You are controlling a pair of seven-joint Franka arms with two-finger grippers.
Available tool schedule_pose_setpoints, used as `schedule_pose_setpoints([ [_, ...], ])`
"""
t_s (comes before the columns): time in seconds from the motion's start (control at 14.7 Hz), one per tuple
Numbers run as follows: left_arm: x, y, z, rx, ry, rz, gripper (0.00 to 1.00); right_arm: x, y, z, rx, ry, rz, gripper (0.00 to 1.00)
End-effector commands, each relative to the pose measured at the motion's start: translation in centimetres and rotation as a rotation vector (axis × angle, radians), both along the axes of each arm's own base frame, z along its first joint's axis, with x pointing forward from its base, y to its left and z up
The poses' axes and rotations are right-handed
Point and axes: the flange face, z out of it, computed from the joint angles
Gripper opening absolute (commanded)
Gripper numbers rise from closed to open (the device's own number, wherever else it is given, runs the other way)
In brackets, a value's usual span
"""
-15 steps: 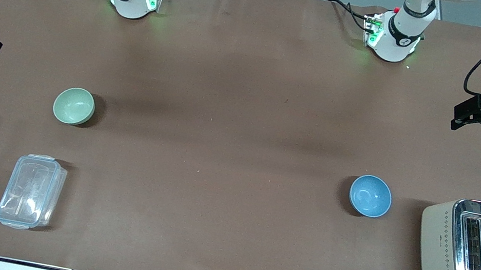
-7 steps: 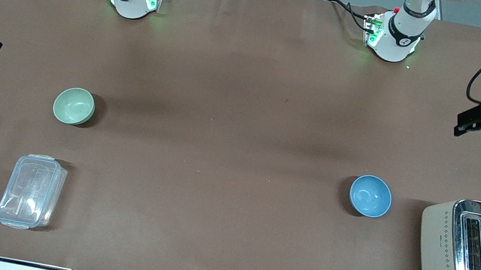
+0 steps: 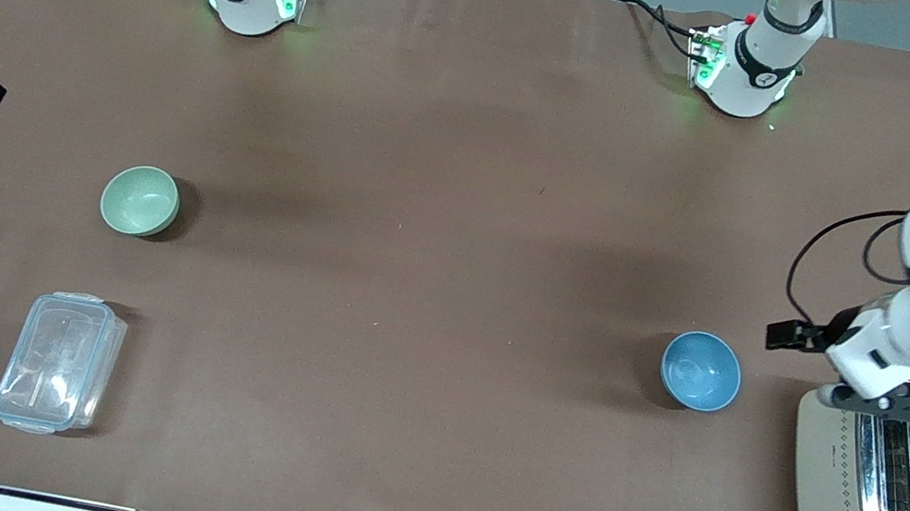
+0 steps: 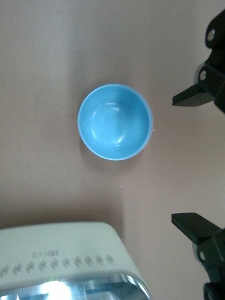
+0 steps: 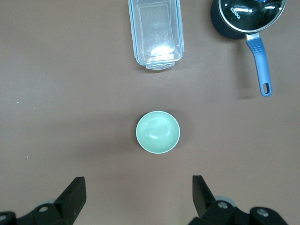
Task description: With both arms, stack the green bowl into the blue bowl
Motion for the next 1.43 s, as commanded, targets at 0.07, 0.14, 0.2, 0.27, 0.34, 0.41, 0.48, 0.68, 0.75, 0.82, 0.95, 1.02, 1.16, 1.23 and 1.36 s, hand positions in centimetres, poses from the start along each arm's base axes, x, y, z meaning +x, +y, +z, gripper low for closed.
schedule_pose_setpoints([
  [0.07, -0.6, 0.1, -7.3, 0.004, -0.003, 0.009, 1.0, 0.2, -0.8, -6.6, -0.006, 0.011, -0.007, 1.0],
  [0.14, -0.6, 0.1, -8.9, 0.001, 0.004, 0.009, 1.0, 0.2, -0.9, -8.2, -0.004, 0.022, -0.009, 1.0],
  [0.2, -0.4, 0.2, -10.2, -0.002, 0.009, 0.011, 1.0, 0.1, -0.9, -10.7, -0.004, 0.025, -0.01, 1.0],
  [0.27, -0.4, 0.2, -11.3, -0.004, 0.011, 0.012, 0.96, -0.2, -0.9, -12.9, -0.004, 0.02, -0.011, 1.0],
  [0.34, -0.2, 0.2, -12.0, -0.006, 0.005, 0.013, 0.93, -0.7, -0.8, -15.4, -0.003, 0.032, -0.012, 1.0],
  [0.41, -0.1, 0.2, -12.9, -0.008, 0.005, 0.015, 0.89, -1.2, -0.8, -17.5, -0.002, 0.037, -0.013, 1.0],
  [0.48, 0.0, 0.2, -13.8, -0.01, 0.008, 0.016, 0.87, -1.8, -0.6, -19.6, 0.0, 0.044, -0.013, 1.0],
  [0.68, 0.1, 0.2, -14.7, -0.011, 0.011, 0.013, 0.77, -2.9, -0.6, -24.7, -0.002, 0.049, -0.008, 1.0],
  [0.75, 0.3, 0.3, -15.0, -0.012, 0.012, 0.015, 0.69, -3.1, -0.9, -25.7, -0.001, 0.058, 0.003, 1.0],
  [0.82, 0.7, -0.1, -14.8, -0.013, 0.003, 0.012, 0.57, -3.1, -1.9, -26.7, 0.003, 0.076, 0.003, 1.0],
  [0.95, 1.2, -0.5, -15.1, -0.015, 0.0, 0.005, 0.35, -3.5, -4.3, -28.8, 0.012, 0.11, 0.009, 0.99],
  [1.02, 1.4, -0.6, -15.5, -0.018, 0.003, 0.007, 0.24, -3.8, -5.8, -29.8, 0.022, 0.12, 0.028, 0.99],
  [1.16, 1.5, -0.6, -15.8, -0.019, 0.006, 0.006, 0.05, -4.0, -7.9, -32.0, 0.037, 0.129, 0.066, 0.97],
  [1.23, 1.8, -0.8, -15.4, -0.02, 0.0, 0.004, 0.0, -4.2, -8.5, -33.3, 0.048, 0.146, 0.063, 0.97],
  [1.36, 2.4, -1.9, -13.8, -0.023, -0.014, -0.018, 0.0, -4.7, -9.2, -35.8, 0.081, 0.179, 0.08, 0.93],
])
